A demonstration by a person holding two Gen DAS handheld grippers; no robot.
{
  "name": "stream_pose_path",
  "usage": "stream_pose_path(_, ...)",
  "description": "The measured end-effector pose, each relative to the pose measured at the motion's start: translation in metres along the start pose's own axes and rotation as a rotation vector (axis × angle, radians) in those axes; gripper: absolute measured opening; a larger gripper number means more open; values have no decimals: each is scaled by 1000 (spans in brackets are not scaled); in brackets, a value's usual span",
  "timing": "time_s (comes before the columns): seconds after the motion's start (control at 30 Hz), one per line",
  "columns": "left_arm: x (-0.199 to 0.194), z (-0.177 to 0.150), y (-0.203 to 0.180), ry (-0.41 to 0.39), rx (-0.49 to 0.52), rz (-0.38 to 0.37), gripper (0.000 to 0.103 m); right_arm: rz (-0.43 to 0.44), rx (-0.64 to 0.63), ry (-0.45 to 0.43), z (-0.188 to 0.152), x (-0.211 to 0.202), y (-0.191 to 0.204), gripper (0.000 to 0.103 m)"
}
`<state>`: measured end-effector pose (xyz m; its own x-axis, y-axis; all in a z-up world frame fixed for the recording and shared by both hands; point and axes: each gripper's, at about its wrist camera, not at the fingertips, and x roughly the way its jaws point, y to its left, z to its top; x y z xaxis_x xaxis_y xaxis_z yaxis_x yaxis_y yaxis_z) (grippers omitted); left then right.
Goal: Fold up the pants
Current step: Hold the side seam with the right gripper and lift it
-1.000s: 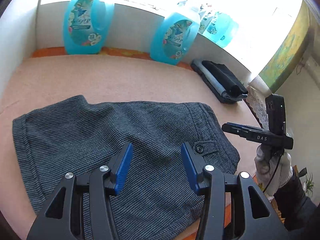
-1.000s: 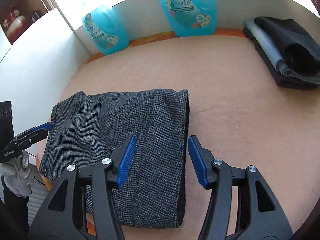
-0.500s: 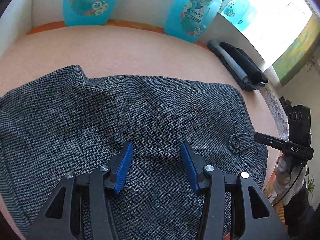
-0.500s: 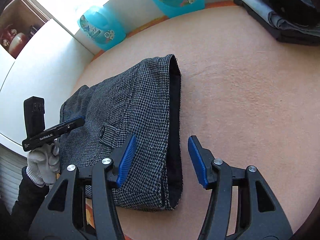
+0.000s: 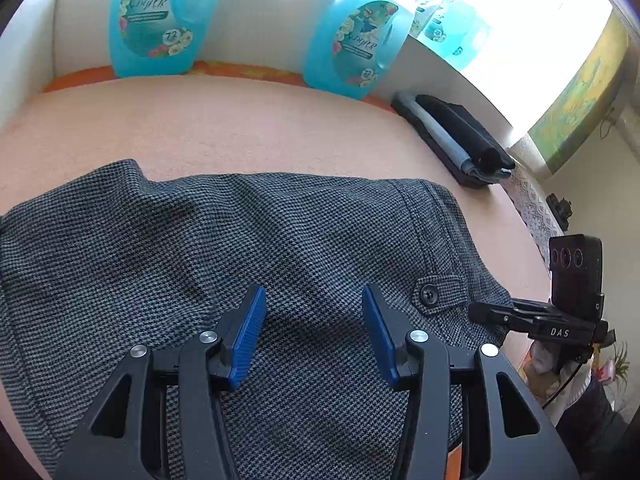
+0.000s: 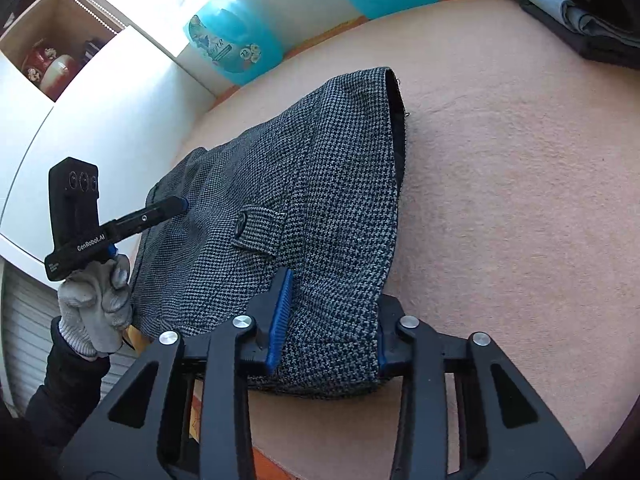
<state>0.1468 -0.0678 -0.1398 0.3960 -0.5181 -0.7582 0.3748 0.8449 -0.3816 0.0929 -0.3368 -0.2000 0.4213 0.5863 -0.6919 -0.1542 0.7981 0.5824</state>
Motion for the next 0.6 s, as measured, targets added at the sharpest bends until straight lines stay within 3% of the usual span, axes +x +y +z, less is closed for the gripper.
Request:
stream_pose_path(0.2,19,-7,-9,42,59,58,47,0,-35,-48,3,-21,17,16)
stream_pose_path(0.4,0,-3,-6,-1,32,12,47,-10,-64,-77,6,-34,29,15)
stream_pose_path(0.53,13,-14,-7,82,88,52,47,-55,-66,-56,7,-24,25,15)
stream_pose_path(0.6,14,-17,-9,69,104,56,47,-52,-54,-49,5,-20,20,15)
